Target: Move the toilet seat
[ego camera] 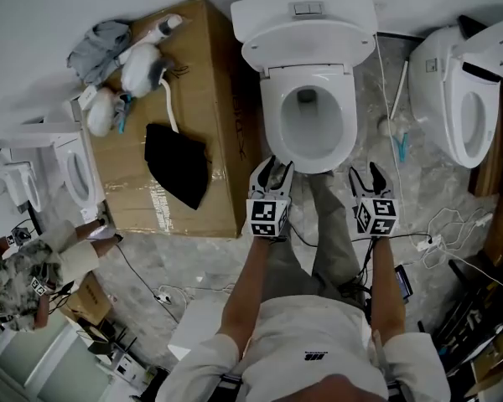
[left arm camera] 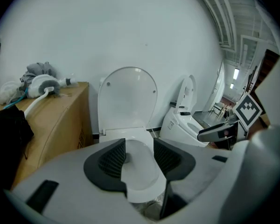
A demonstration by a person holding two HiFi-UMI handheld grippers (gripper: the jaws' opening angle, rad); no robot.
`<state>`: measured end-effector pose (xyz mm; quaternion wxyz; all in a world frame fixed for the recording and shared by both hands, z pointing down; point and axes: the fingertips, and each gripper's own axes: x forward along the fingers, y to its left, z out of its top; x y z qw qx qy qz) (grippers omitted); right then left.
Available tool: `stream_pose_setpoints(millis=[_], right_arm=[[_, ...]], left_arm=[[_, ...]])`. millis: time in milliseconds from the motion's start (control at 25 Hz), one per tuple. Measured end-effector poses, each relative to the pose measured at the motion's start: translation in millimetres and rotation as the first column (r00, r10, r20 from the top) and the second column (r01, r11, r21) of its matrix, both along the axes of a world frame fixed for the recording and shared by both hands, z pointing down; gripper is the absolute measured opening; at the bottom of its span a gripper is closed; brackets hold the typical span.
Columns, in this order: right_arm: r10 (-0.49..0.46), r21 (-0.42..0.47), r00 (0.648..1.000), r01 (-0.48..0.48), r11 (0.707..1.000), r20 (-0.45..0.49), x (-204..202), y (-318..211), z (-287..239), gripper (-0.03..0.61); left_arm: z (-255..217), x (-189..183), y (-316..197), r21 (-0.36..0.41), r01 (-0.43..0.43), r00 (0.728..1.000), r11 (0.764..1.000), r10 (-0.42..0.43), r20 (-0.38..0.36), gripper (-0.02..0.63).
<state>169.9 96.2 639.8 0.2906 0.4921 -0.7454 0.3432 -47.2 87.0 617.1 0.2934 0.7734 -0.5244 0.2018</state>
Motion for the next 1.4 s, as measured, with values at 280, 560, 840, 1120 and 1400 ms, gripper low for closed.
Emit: stream_pose_setpoints(millis=[280, 560, 840, 1120, 1400], right_arm=[[-0.011, -0.063, 1.000, 0.010, 0.998, -0.007, -0.5, 5.7, 54.3, 0.270], [0.000, -0.112, 1.000, -0.002, 0.994, -0.017, 2.9, 10.8, 101.1, 0.270], [0.021, -0.167, 1.000, -0.023, 0.986, -0.012, 1.1, 18.5, 148.3, 0.271], [0.029, -0.206, 0.999, -0.032, 0.978, -0.017, -2.3, 21.5, 186.6, 0.275], [0.070, -0.254, 0.997, -0.074, 0.964, -0.025, -5.6, 24.0, 225.9, 0.303]], left_arm=[[59.6, -3.1, 3.7, -0.075, 0.013, 1.000, 0.997, -0.013, 0.012, 0.201], [115.6, -6.3, 8.2, -0.151, 0.051, 0.999, 0.987, -0.050, 0.013, 0.218], [162.0, -8.8, 16.8, -0.214, 0.065, 0.998, 0.975, -0.064, 0.010, 0.238], [204.1, -15.9, 19.5, -0.261, 0.089, 0.996, 0.961, -0.087, 0.020, 0.249], [246.2, -22.2, 32.7, -0.344, 0.126, 0.992, 0.930, -0.122, 0.035, 0.284]])
